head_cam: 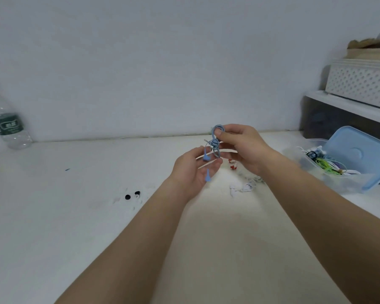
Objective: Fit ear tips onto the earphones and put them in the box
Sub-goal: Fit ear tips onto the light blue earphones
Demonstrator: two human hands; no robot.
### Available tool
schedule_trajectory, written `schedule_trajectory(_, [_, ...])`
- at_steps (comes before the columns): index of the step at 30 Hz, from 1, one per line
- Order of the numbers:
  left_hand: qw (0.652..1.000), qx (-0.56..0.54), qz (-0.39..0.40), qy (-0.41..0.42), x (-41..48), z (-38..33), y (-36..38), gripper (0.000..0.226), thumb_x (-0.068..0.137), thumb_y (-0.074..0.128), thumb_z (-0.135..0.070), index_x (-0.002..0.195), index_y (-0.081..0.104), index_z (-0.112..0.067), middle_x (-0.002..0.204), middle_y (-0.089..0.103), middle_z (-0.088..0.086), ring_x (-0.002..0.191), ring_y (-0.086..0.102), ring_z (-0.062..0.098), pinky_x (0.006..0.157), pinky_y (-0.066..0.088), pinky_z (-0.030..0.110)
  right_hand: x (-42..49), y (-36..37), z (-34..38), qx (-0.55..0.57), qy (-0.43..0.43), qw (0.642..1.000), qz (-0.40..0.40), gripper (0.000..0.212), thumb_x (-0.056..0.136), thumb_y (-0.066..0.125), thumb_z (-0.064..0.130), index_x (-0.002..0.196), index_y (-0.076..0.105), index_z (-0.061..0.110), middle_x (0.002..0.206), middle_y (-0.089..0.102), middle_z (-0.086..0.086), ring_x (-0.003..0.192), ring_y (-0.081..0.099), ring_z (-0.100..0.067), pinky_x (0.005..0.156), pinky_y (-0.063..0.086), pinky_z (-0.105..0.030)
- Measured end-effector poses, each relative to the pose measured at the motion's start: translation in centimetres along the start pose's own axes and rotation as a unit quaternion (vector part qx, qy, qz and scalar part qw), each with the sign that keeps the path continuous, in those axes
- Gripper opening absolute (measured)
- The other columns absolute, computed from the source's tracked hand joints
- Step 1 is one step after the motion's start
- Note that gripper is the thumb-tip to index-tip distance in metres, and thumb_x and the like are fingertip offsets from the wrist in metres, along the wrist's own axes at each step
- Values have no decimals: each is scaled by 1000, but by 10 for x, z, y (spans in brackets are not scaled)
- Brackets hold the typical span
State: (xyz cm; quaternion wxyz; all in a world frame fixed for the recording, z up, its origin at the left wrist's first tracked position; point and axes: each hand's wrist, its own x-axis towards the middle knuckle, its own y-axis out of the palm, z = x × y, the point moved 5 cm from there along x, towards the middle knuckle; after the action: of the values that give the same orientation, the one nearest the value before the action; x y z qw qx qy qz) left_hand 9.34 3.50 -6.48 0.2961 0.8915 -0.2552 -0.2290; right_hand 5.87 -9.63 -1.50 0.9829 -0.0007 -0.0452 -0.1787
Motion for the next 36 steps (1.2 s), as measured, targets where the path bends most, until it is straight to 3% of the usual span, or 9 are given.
schedule_trajectory(8, [989,130,-36,63,-27,-24,-44,17,92,56,10,102,67,4,99,71,17,87,73,24,83,60,26,-13,22,-14,-58,3,998,4,7,94,69,20,95,71,13,79,69,-1,68,65,-15,61,58,-27])
schedule_trajectory(13, [959,241,-70,134,-39,-25,-73,21,88,69,3,109,67,0,101,75,16,89,74,23,89,58,29,-22,35,-33,-263,-54,963,22,8,90,68,19,89,75,18,65,64,6,62,57,-8,64,46,-24])
schedule_trajectory(16, [928,315,-97,173,-45,-30,-78,24,80,80,-2,100,67,-6,88,76,8,81,73,20,86,58,30,-25,44,-39,-358,-68,930,43,8,88,67,23,86,73,28,73,69,9,64,58,-1,67,44,-23])
schedule_trajectory(19, [923,328,-95,179,-45,-35,-78,21,77,82,-2,95,71,-5,87,76,11,80,72,19,85,58,28,-28,54,-38,-399,-94,911,47,21,88,67,24,106,69,33,101,65,10,86,59,-5,81,45,-27])
schedule_trajectory(22, [935,299,-82,173,-44,-39,-77,19,79,78,3,97,73,-3,94,77,14,90,74,22,87,57,27,-33,68,-31,-356,-121,922,92,30,87,65,16,106,68,38,111,63,16,96,61,-4,76,44,-20])
schedule_trajectory(25, [957,238,-57,154,-43,-43,-78,18,84,70,9,100,71,1,96,77,14,87,75,20,79,58,21,-29,78,-33,-310,-114,938,106,21,85,67,15,97,73,32,97,73,12,76,68,-7,66,48,-21])
schedule_trajectory(30, [974,197,-18,109,-40,-58,-84,19,93,61,4,110,69,0,106,75,16,98,74,23,83,59,23,-14,78,-42,-209,-106,971,45,6,88,72,21,90,76,25,80,75,4,75,69,-9,80,55,-31])
schedule_trajectory(33, [948,290,-41,127,-38,-80,-97,18,97,61,-12,113,70,-10,106,76,6,97,74,21,80,60,26,-9,84,-47,-137,-75,987,28,8,91,69,15,91,76,19,80,72,-3,72,66,-9,79,55,-29])
schedule_trajectory(36, [891,398,-110,186,-37,-106,-115,15,96,62,-19,106,73,-16,100,77,0,86,72,13,75,55,26,-7,90,-50,-50,-34,998,24,10,93,67,14,90,76,14,76,64,-4,62,62,-12,63,53,-24])
